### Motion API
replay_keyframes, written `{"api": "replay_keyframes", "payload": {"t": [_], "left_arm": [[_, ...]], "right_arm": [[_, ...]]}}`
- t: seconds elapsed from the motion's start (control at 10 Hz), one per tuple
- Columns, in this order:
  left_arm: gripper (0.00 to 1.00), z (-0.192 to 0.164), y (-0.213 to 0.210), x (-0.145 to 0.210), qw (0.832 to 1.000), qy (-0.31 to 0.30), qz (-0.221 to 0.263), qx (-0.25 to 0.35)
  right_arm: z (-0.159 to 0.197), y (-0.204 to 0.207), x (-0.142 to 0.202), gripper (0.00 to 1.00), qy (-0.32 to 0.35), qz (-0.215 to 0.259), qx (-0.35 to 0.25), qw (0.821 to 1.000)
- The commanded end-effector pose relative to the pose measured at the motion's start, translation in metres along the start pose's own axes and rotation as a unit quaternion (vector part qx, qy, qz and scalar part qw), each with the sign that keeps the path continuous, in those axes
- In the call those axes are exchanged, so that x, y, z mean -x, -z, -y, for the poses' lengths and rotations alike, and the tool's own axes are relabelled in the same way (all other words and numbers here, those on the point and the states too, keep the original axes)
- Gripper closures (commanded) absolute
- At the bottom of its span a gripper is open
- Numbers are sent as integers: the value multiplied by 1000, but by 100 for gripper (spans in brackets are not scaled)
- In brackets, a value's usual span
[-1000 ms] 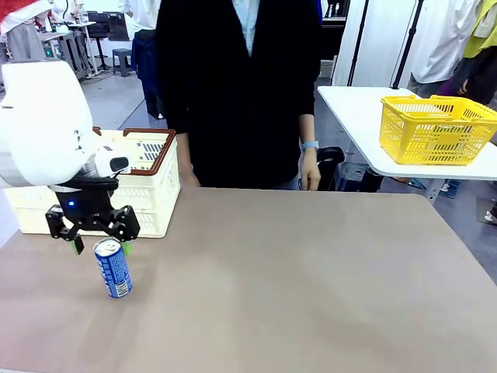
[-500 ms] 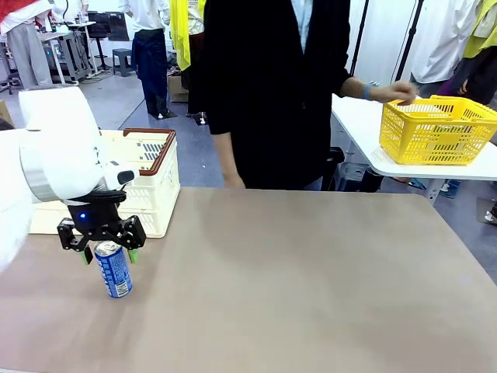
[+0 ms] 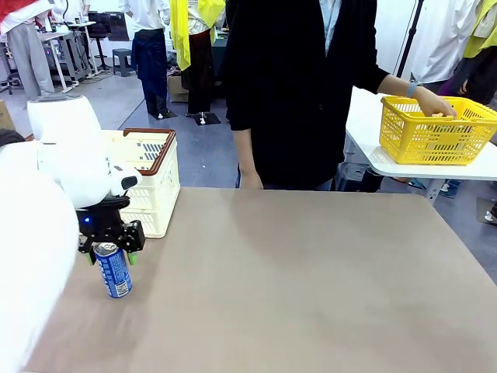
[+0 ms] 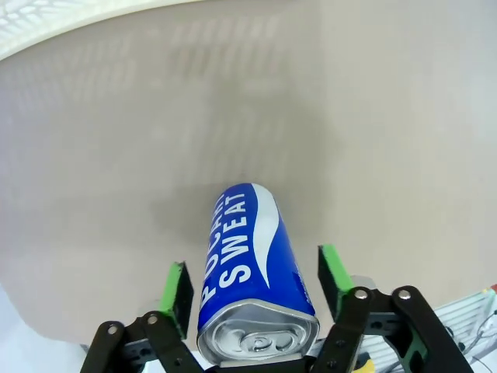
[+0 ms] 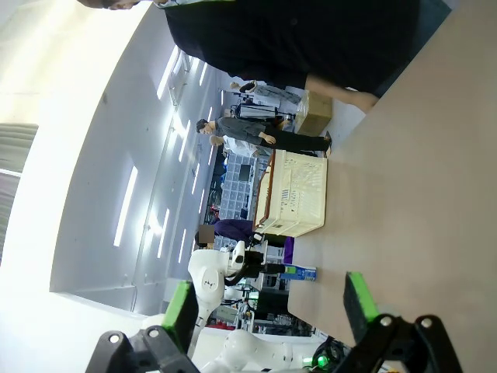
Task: Place the drinks into the Shopping basket.
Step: Pick up one drink and place it into the Shopping basket.
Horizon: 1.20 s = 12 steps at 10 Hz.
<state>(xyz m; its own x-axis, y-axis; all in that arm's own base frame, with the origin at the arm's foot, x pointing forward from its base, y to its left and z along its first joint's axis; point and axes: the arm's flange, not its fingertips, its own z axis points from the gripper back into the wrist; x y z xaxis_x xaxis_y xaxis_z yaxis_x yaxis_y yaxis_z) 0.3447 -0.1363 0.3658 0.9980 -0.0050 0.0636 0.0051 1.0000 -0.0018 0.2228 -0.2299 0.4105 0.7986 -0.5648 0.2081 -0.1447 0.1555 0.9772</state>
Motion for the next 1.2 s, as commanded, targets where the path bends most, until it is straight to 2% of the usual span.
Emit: {"api": "replay_keyframes", "payload": {"t": [0.0,0.3,0.6,0.7,1.1], "left_arm": [[100,-23,19,46,1000,6,11,8],[100,-20,20,46,1000,14,3,1],[100,-30,-4,47,999,28,-23,40],[100,-36,-28,46,998,32,-20,54],[100,-56,-155,45,982,118,-8,148]], "right_arm": [[-6,1,-3,0,0,6,-7,1000],[-6,1,-3,0,0,6,-7,1000],[-6,1,-3,0,0,6,-7,1000],[-6,1,-3,0,0,6,-7,1000],[-6,1,-3,0,0,6,-7,1000]]}}
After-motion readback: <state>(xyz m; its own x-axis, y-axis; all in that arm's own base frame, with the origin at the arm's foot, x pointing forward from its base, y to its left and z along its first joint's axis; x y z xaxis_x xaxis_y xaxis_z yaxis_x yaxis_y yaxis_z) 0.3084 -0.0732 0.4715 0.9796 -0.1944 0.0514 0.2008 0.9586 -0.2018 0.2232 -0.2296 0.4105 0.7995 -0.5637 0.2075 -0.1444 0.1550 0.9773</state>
